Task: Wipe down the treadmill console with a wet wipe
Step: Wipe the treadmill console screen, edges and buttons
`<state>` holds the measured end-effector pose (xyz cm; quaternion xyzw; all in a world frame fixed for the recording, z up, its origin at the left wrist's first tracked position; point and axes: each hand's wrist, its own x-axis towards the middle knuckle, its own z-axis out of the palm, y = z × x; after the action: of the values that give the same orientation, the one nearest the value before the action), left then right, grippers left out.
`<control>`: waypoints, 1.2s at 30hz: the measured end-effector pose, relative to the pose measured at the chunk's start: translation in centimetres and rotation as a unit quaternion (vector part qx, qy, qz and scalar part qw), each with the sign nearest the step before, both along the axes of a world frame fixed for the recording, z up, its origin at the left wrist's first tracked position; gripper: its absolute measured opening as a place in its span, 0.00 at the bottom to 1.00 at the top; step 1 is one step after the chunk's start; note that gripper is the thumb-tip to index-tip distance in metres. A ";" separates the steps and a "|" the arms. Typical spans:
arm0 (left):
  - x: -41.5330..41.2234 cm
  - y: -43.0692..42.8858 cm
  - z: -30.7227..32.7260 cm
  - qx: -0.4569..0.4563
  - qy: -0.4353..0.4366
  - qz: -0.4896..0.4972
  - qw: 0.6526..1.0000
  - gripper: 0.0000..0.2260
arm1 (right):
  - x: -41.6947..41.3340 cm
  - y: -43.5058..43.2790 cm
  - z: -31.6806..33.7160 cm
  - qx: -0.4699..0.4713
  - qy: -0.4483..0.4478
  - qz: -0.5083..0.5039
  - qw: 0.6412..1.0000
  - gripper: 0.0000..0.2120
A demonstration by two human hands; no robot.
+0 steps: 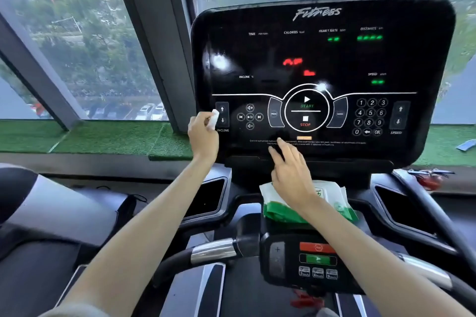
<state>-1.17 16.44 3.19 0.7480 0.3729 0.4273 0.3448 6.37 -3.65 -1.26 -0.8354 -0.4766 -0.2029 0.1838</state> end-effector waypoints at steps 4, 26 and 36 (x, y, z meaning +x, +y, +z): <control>2.5 -3.7 -1.6 -0.100 -0.053 0.036 0.993 0.08 | 0.7 -0.7 -0.2 -0.002 0.008 0.003 1.000 0.26; 17.2 -9.6 12.3 -0.155 -0.190 0.051 0.968 0.12 | 11.4 -5.6 7.9 0.066 -0.012 -0.038 0.997 0.28; 22.6 -19.5 13.6 0.014 -0.056 -0.139 0.989 0.16 | 14.6 -11.0 8.1 0.110 0.016 -0.100 0.989 0.27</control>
<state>21.45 -3.08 16.79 0.7725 0.2390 0.4214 0.4107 20.96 -14.68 6.87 -0.8565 -0.3628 -0.2582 0.2611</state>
